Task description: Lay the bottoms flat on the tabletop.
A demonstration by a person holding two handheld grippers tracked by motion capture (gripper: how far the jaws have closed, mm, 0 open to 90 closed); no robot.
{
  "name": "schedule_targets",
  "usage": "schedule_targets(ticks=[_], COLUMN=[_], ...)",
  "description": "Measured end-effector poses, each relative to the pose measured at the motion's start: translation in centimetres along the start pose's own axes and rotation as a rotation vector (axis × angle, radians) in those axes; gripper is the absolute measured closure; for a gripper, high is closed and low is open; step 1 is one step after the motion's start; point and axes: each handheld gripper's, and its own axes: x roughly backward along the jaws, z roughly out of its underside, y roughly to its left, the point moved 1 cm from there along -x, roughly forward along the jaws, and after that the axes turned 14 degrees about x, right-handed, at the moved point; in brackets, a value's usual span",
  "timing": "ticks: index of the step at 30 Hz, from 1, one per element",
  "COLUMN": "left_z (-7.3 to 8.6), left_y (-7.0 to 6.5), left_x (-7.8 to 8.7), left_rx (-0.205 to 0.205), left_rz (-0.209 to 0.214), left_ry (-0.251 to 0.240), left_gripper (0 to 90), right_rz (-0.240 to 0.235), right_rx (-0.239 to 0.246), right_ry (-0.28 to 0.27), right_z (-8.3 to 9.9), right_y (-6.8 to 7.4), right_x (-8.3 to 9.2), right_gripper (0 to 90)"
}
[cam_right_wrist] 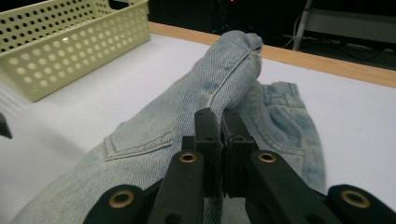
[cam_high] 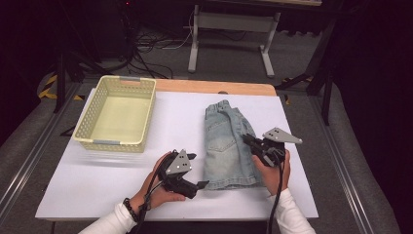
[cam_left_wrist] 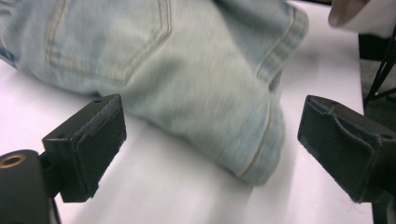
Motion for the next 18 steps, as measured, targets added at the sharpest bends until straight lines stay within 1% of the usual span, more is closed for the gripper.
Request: schedule_targets(ticks=[2, 5, 7, 8, 10, 12, 13, 14, 15, 17, 18], left_z=[0.2, 0.6, 0.8, 0.8, 1.0, 1.1, 1.2, 1.3, 1.4, 1.5, 1.5], left_y=[0.0, -0.1, -0.3, -0.4, -0.7, -1.0, -1.2, -1.3, -1.4, -1.6, -1.6], left_x=[-0.5, -1.2, -1.6, -1.9, -2.5, -3.2, -3.5, -3.8, -4.1, -4.5, -4.6], left_rx=[0.008, 0.004, 0.003, 0.005, -0.003, -0.022, -0.022, -0.026, -0.03, -0.03, -0.034], left_rz=[0.007, 0.01, 0.013, 0.017, 0.022, 0.021, 0.023, 0.018, 0.003, -0.009, -0.023], left_ry=[0.024, 0.053, 0.071, 0.073, 0.092, 0.119, 0.132, 0.147, 0.157, 0.171, 0.175], left_gripper=[8.4, 8.0, 7.9, 8.0, 8.1, 8.3, 8.3, 8.5, 9.3, 10.9, 12.0], right_rz=[0.012, 0.028, 0.04, 0.046, 0.049, 0.06, 0.062, 0.064, 0.067, 0.073, 0.076], right_rx=[-0.015, -0.026, -0.023, -0.025, -0.023, -0.008, 0.001, 0.003, 0.009, 0.01, 0.012], right_ry=[0.01, 0.04, 0.063, 0.076, 0.095, 0.117, 0.126, 0.136, 0.145, 0.162, 0.174], right_z=[0.4, 1.2, 1.7, 2.0, 2.5, 2.8, 3.0, 3.1, 3.2, 3.4, 3.5], right_y=[-0.6, -1.3, -1.7, -1.8, -2.0, -1.9, -1.9, -1.8, -1.8, -1.8, -1.8], right_x=[0.1, 0.0, -0.1, -0.2, -0.3, -0.5, -0.5, -0.6, -0.6, -0.7, -0.8], right_gripper=[86.4, 86.3, 86.2, 86.0, 85.7, 84.9, 84.7, 84.4, 84.1, 82.8, 81.5])
